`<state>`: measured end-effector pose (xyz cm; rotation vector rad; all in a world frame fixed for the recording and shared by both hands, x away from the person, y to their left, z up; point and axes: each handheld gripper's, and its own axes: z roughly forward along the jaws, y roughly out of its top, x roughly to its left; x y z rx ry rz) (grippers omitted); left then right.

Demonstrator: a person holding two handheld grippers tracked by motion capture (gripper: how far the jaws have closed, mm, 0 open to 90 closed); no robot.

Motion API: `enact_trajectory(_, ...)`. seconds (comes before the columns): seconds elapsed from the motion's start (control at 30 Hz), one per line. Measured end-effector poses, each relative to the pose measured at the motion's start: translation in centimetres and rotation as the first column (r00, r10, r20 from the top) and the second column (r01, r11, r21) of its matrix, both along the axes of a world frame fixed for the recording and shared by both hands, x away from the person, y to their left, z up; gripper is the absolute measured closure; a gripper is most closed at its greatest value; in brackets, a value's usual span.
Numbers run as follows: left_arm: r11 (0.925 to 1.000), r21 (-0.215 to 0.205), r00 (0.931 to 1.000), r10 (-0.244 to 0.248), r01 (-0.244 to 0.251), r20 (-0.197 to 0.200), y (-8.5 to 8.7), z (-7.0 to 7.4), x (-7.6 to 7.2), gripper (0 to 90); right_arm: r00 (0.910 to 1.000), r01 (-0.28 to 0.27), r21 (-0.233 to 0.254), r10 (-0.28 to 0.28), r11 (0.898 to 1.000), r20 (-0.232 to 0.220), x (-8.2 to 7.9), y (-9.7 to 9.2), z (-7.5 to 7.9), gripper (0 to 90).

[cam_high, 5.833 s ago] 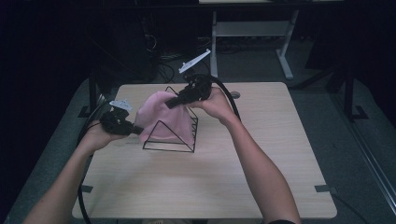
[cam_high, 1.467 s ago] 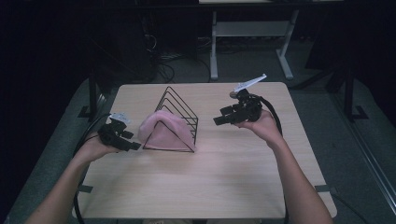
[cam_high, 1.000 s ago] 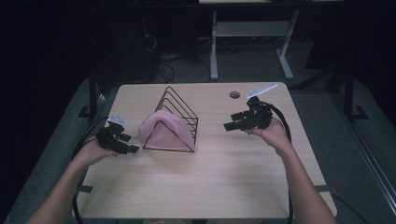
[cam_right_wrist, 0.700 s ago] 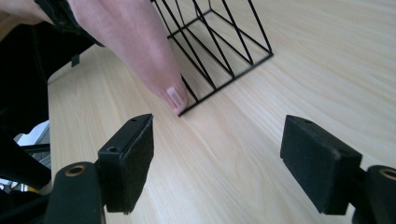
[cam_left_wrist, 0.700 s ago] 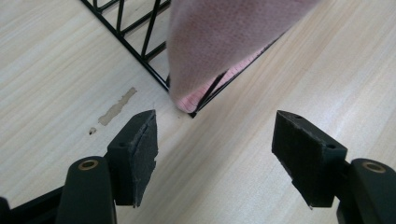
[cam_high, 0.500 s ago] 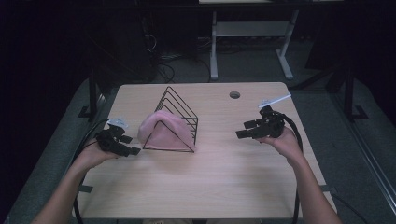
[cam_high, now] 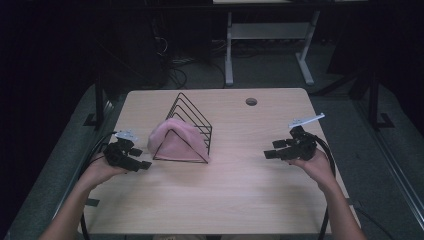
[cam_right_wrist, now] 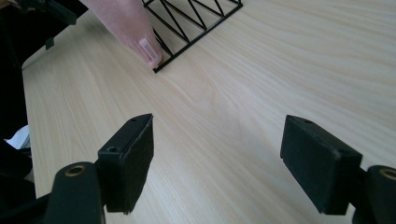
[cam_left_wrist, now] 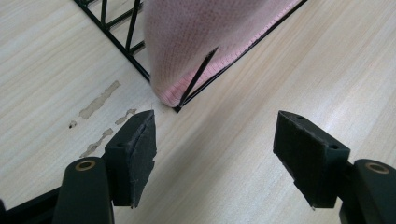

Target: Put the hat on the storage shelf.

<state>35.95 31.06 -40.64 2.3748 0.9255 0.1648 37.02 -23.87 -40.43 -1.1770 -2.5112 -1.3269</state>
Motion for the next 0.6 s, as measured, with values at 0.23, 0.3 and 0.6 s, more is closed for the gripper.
enact_trajectory(0.23, 0.9998, 0.013, 0.9997, 0.013, -0.013, 0.021, -0.1, -0.1, -1.1, 29.6, 0.9999, 0.011, -0.019, -0.011, 1.000, 0.000, -1.4, -0.8, -0.8, 25.2)
enact_trajectory(0.3, 0.9997, 0.010, 0.9993, 0.022, -0.022, 0.031, -0.2, -0.1, -1.7, 29.5, 1.0000, 0.010, -0.023, -0.010, 1.000, 0.001, -1.9, -0.9, -1.0, 25.2)
enact_trajectory(0.6, 0.9982, -0.020, 0.9973, 0.058, -0.057, 0.046, -0.7, -0.7, -4.0, 29.2, 0.9987, 0.009, -0.125, -0.002, 0.992, 0.051, -6.4, -0.8, -2.1, 25.1)
